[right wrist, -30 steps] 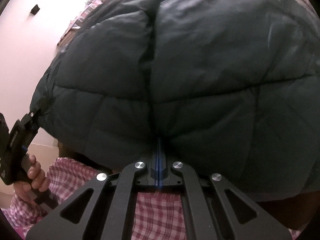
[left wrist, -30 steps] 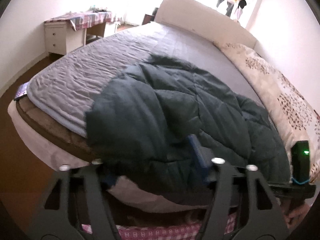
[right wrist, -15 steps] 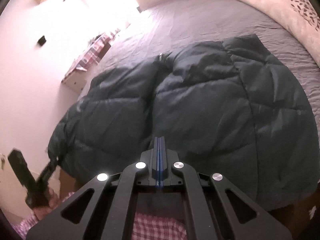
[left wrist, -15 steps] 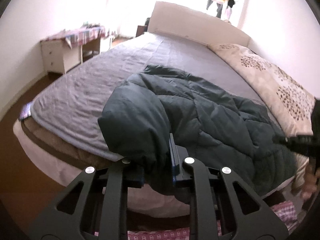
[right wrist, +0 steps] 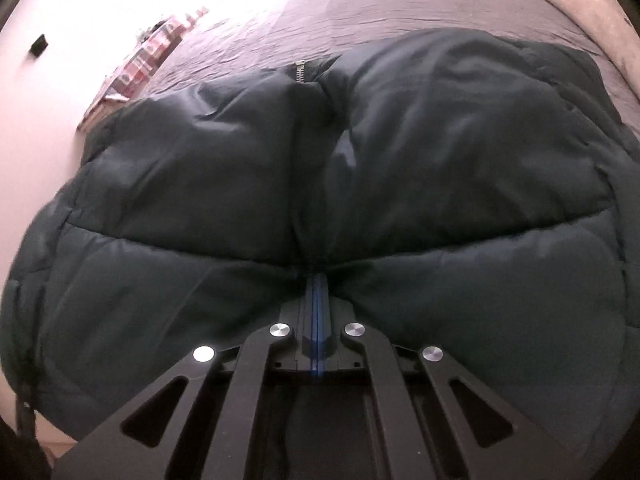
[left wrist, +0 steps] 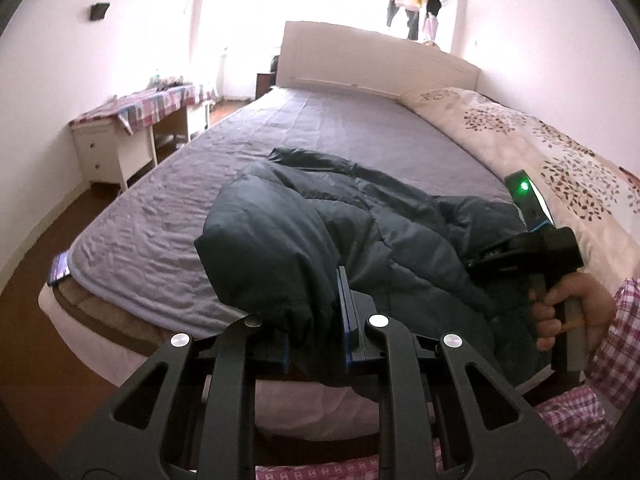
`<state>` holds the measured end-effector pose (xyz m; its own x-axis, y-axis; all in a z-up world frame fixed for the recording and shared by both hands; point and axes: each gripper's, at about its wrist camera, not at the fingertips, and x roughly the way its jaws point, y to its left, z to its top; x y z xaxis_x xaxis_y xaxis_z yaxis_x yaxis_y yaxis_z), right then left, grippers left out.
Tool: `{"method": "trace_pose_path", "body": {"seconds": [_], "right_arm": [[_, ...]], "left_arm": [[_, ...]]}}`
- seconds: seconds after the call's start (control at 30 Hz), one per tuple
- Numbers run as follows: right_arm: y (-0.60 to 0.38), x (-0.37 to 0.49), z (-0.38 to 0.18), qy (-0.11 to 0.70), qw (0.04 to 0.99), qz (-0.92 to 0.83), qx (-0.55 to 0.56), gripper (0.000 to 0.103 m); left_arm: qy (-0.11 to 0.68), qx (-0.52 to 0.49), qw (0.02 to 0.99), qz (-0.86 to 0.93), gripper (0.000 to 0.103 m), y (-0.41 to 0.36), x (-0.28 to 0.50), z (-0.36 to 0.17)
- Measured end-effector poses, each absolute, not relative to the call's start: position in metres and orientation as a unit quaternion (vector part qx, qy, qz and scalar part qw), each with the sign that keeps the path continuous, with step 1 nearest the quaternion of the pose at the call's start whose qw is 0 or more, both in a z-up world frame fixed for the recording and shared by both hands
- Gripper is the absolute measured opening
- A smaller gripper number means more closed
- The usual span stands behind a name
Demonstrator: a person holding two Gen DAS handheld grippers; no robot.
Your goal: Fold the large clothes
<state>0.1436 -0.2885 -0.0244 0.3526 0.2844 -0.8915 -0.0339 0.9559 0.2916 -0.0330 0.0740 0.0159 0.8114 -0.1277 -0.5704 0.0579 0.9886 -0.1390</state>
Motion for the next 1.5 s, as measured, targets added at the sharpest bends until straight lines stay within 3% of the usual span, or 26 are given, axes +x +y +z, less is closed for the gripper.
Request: {"method": "trace_pose_path", "body": {"seconds": [0.17, 0.2, 0.53, 0.67, 0.83, 1.1, 1.27, 1.37, 1.5], "right_arm": [[-0.302, 0.136, -0.015, 0.555, 0.811, 0.112, 0.15, 0.0], [-0.305, 0.132, -0.01, 0.549, 0.812, 0.119, 0.16, 0.004], [-0.379, 0.015, 0.046, 0.464, 0.864, 0.097, 0.17, 0.005], [-0.419, -0.014, 0.03, 0.447, 0.868, 0.063, 0.207, 0.005], [-0.437, -0.009, -0.018, 0.489, 0.833, 0.043, 0.257, 0.005], [-0.452, -0.013, -0.037, 0.47, 0.823, 0.084, 0.307, 0.005], [-0.472, -0.022, -0.048, 0.447, 0.801, 0.124, 0.378, 0.006], [-0.503, -0.043, -0.05, 0.404, 0.78, 0.153, 0.452, 0.006], [-0.54, -0.075, -0.05, 0.382, 0.794, 0.11, 0.461, 0.006]], "left_arm": [[0.303, -0.061, 0.95, -0.05, 0.017, 0.074, -0.031, 0.021], [0.302, -0.06, 0.95, -0.051, 0.017, 0.073, -0.031, 0.022], [0.267, -0.031, 0.961, -0.072, 0.017, 0.054, -0.034, 0.054], [0.245, -0.003, 0.965, -0.089, 0.017, 0.032, -0.038, 0.075], [0.214, 0.032, 0.969, -0.122, 0.016, -0.008, -0.042, 0.106], [0.162, 0.111, 0.953, -0.232, 0.016, -0.121, -0.061, 0.137], [0.158, 0.174, 0.911, -0.339, 0.016, -0.205, -0.08, 0.111], [0.192, 0.186, 0.886, -0.379, 0.016, -0.24, -0.08, 0.082], [0.23, 0.2, 0.862, -0.404, 0.016, -0.27, -0.079, 0.047]]}}
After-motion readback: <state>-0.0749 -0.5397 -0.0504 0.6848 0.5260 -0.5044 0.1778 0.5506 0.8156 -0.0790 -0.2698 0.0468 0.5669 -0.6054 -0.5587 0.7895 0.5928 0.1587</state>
